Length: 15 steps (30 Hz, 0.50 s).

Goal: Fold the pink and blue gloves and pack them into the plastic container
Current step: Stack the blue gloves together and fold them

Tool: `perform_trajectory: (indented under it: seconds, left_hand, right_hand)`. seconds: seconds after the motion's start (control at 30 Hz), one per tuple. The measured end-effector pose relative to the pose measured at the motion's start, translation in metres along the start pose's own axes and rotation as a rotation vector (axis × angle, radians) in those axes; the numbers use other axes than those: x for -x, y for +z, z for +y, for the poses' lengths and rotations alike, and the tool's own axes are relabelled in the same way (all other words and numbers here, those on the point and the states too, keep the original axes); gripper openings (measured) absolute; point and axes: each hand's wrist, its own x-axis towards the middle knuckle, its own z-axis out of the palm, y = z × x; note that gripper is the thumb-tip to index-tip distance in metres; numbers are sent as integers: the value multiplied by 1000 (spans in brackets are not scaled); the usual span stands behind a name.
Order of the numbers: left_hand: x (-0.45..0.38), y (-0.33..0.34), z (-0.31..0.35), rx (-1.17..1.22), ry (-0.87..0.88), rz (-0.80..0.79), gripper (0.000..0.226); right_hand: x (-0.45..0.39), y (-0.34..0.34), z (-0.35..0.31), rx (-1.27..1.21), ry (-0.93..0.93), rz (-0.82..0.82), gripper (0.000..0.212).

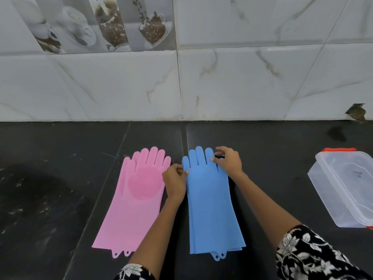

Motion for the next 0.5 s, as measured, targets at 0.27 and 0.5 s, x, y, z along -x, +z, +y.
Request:
perform_trajectory:
  seconds: [0.27, 0.5]
  left_hand:
    - [44, -20, -15, -19, 9, -129, 20]
    - [99, -35, -18, -101, -3, -182, 19]
  right_hand:
    - [94, -35, 28, 20, -3, 53, 10]
    - [166, -40, 51, 58, 72, -67, 15]
